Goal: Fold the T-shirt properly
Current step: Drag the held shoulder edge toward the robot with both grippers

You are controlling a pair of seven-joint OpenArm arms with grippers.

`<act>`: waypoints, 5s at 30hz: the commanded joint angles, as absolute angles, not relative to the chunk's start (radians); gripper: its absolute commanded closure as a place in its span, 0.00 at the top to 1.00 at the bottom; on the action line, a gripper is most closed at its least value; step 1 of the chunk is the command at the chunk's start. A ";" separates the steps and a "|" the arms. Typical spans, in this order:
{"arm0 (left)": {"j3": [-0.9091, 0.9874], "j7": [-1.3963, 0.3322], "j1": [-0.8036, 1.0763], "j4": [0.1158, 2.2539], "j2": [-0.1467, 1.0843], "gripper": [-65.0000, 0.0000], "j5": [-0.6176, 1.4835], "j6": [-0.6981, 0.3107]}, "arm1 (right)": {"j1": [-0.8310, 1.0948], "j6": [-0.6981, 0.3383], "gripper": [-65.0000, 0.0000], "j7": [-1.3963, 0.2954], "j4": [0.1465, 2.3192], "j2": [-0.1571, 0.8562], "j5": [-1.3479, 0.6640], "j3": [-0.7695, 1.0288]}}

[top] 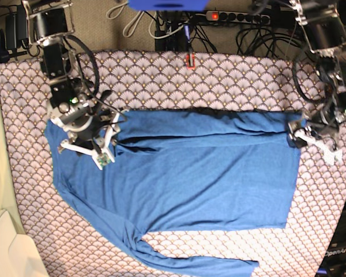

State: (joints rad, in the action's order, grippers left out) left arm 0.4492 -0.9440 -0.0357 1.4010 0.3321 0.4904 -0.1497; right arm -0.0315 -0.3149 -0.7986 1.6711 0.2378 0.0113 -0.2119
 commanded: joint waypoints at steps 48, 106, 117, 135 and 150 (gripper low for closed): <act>0.452 -0.840 0.007 1.346 0.323 0.00 0.489 -0.148 | 0.124 -0.389 0.46 -0.750 1.727 0.317 0.007 -0.062; 0.455 -0.943 0.254 1.630 0.358 0.00 0.498 -0.148 | 0.521 -0.452 0.00 -0.650 1.913 0.389 0.005 0.061; 0.526 -0.943 0.383 1.679 0.360 0.00 0.498 -0.148 | 0.585 -0.452 0.00 -0.619 1.911 0.401 0.005 0.068; 0.522 -0.938 0.403 1.669 0.377 0.01 0.490 -0.148 | 0.596 -0.452 0.00 -0.601 1.911 0.401 0.005 0.084; 0.521 -0.943 0.404 1.669 0.377 0.06 0.490 -0.148 | 0.596 -0.452 0.02 -0.605 1.911 0.395 0.005 0.084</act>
State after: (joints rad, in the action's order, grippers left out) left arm 0.5152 -0.9531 0.4042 1.6566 0.3546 0.4988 -0.1539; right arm 0.5938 -0.4526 -0.6086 1.8961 0.3851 0.0006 0.0757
